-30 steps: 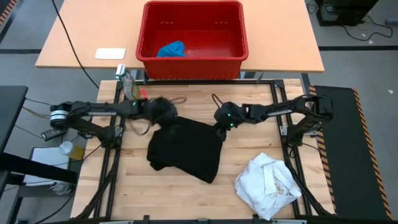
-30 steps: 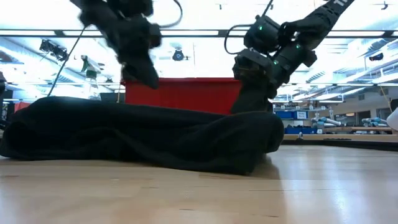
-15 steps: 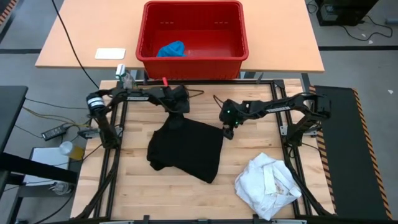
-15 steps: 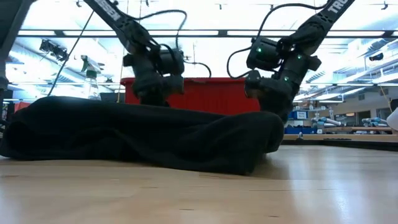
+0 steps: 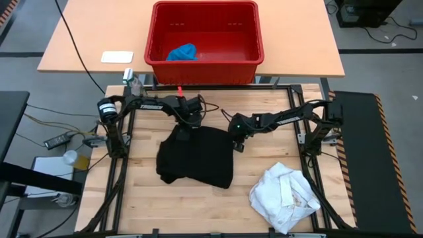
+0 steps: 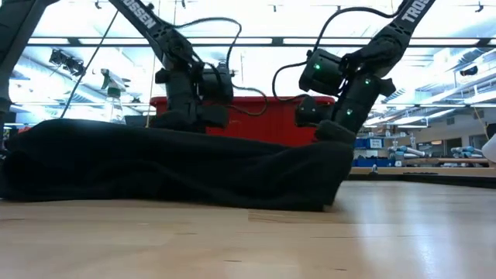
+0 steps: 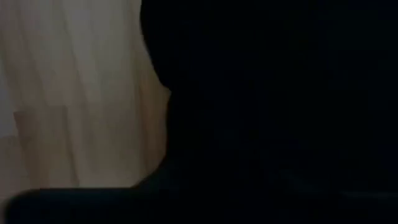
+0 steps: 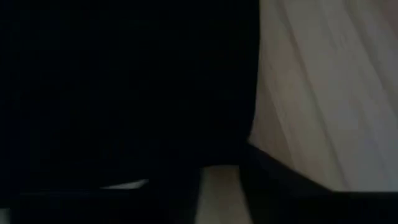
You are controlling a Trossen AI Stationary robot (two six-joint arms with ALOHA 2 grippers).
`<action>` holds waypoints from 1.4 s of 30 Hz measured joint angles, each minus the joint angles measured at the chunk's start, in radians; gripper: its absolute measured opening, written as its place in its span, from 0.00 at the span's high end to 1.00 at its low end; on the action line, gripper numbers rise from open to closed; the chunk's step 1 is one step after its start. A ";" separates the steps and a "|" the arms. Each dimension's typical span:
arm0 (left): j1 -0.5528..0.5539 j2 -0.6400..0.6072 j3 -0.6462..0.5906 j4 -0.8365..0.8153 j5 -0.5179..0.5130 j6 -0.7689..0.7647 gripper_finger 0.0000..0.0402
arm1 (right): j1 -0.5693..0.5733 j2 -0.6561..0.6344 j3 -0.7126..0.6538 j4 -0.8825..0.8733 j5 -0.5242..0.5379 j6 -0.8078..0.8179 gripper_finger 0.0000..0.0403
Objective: Fold laundry
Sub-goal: Fold the black shirt
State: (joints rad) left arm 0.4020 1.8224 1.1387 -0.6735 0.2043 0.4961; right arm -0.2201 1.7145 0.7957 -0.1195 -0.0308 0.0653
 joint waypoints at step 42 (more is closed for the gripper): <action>-0.004 -0.350 0.010 0.190 -0.191 -0.268 0.54 | -0.022 -0.356 0.093 -0.625 -0.128 0.226 0.83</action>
State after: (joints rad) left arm 0.3981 1.4727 1.1492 -0.4833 0.0131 0.2277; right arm -0.2424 1.3586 0.8890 -0.7450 -0.1587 0.2916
